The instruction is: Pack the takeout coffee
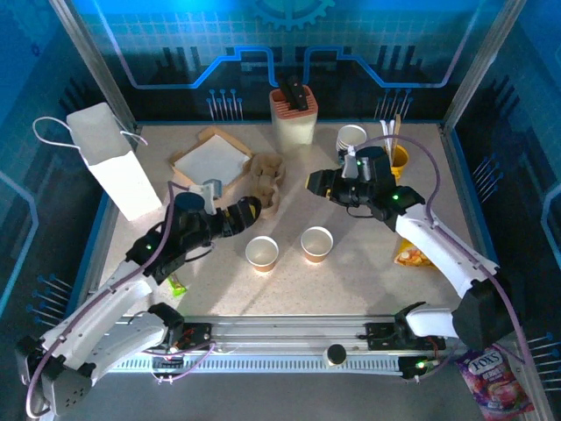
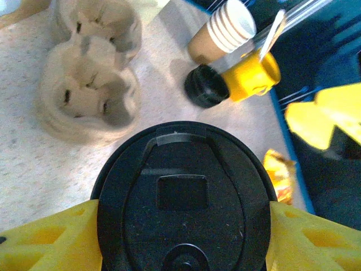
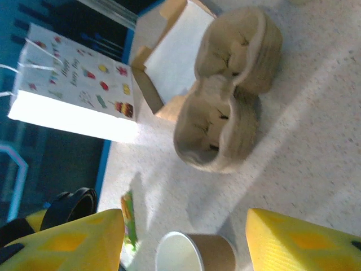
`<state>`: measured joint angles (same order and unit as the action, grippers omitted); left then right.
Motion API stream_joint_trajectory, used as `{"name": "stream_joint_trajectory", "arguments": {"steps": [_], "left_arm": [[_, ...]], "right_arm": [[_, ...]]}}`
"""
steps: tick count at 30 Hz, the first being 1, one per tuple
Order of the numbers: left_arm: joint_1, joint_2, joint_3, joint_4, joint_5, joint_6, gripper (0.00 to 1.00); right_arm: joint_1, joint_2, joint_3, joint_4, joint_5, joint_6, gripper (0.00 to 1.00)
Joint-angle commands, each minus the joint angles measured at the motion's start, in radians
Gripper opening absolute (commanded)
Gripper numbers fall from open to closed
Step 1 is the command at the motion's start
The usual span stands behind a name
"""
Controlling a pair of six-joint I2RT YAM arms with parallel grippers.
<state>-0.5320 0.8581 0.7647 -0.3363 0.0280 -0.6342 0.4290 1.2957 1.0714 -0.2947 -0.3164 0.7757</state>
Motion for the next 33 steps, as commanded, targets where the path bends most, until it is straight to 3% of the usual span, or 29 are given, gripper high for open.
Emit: {"name": "stream_joint_trajectory", "arguments": {"steps": [1,15,25,33], "left_arm": [[-0.052,-0.007,-0.002,-0.131,-0.082,0.166,0.64],[-0.296,0.079,-0.013,-0.134,-0.255,0.323,0.63],[-0.327,0.123,-0.088,0.005,-0.278,0.397,0.62],[-0.335,0.162,-0.079,-0.014,-0.28,0.459,0.63]], "right_arm": [[0.003,-0.032,0.043,-0.16,0.025,-0.129,0.6],[0.046,-0.138,0.005,-0.295,0.173,-0.207,0.62],[0.059,-0.143,-0.054,-0.238,0.207,-0.228,0.62],[0.063,-0.12,-0.059,-0.208,0.185,-0.224,0.65]]}}
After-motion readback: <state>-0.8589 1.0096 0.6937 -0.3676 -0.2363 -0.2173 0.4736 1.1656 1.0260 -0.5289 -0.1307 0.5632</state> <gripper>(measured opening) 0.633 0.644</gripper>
